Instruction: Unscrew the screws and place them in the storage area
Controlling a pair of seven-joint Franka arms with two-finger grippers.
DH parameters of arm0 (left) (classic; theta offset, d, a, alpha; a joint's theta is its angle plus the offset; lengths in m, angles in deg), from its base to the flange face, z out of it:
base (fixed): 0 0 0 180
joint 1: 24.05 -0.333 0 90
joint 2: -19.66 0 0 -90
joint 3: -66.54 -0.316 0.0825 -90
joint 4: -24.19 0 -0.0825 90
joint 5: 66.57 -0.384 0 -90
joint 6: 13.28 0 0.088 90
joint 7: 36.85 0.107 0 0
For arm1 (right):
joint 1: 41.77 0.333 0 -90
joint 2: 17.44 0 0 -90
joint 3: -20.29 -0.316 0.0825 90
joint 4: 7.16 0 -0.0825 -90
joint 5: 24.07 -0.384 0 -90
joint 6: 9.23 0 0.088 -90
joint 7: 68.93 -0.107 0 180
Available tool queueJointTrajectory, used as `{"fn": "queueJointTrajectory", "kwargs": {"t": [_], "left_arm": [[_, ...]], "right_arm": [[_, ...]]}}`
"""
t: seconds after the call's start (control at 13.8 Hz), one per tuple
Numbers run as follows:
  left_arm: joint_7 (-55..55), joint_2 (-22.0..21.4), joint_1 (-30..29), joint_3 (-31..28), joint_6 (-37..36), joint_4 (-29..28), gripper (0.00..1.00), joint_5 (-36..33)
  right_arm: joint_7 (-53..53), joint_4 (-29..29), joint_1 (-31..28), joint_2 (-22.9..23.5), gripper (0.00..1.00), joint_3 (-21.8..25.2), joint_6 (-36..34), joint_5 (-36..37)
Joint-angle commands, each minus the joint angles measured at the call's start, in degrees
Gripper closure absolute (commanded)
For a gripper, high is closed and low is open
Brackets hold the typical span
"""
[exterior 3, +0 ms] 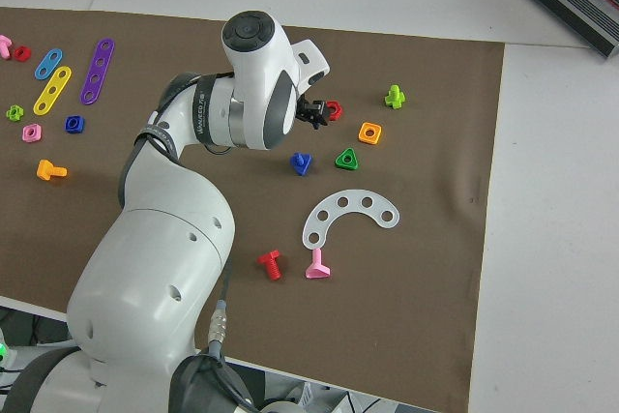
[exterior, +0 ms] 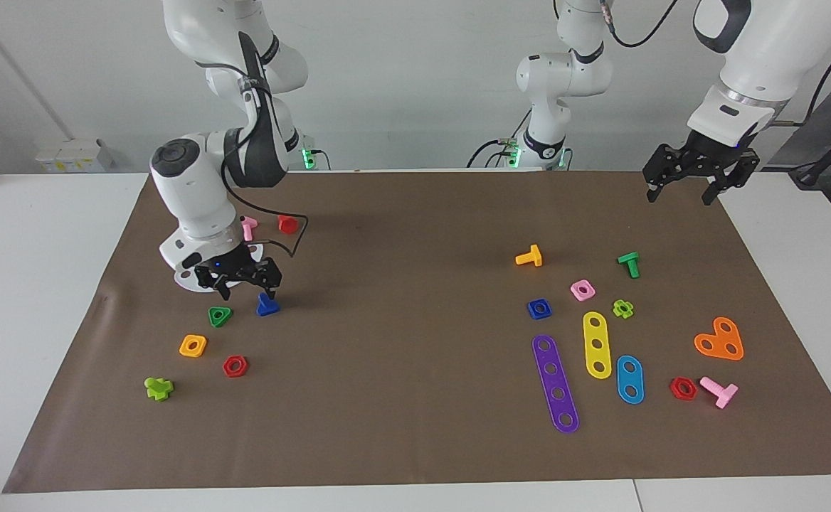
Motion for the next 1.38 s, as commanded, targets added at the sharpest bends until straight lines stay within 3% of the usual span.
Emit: {"fn": "queueJointTrajectory", "kwargs": {"t": [0.0, 0.29, 0.73, 1.02, 1.31], "left_arm": [[0.6, -1.5, -0.5, 0.2, -0.2, -1.5, 0.00, 0.6], [0.6, -1.5, -0.5, 0.2, -0.2, -1.5, 0.00, 0.6], [0.6, -1.5, -0.5, 0.3, -0.2, -1.5, 0.00, 0.6], [0.6, -1.5, -0.5, 0.2, -0.2, -1.5, 0.00, 0.6], [0.6, -1.5, -0.5, 0.3, -0.2, -1.5, 0.00, 0.6]], "right_arm": [[-0.6, -8.6, -3.1, -1.9, 0.00, -0.2, -13.1, 1.3], [-0.6, -14.7, -6.8, -5.7, 0.00, -0.2, -25.9, 1.4], [1.6, -22.4, -10.0, -7.0, 0.00, -0.4, -36.5, 2.4], [3.2, -20.7, -11.1, -8.4, 0.00, -4.4, -37.5, 3.1], [3.0, -20.7, -12.2, -8.7, 0.00, -4.7, -38.1, 4.0]]}}
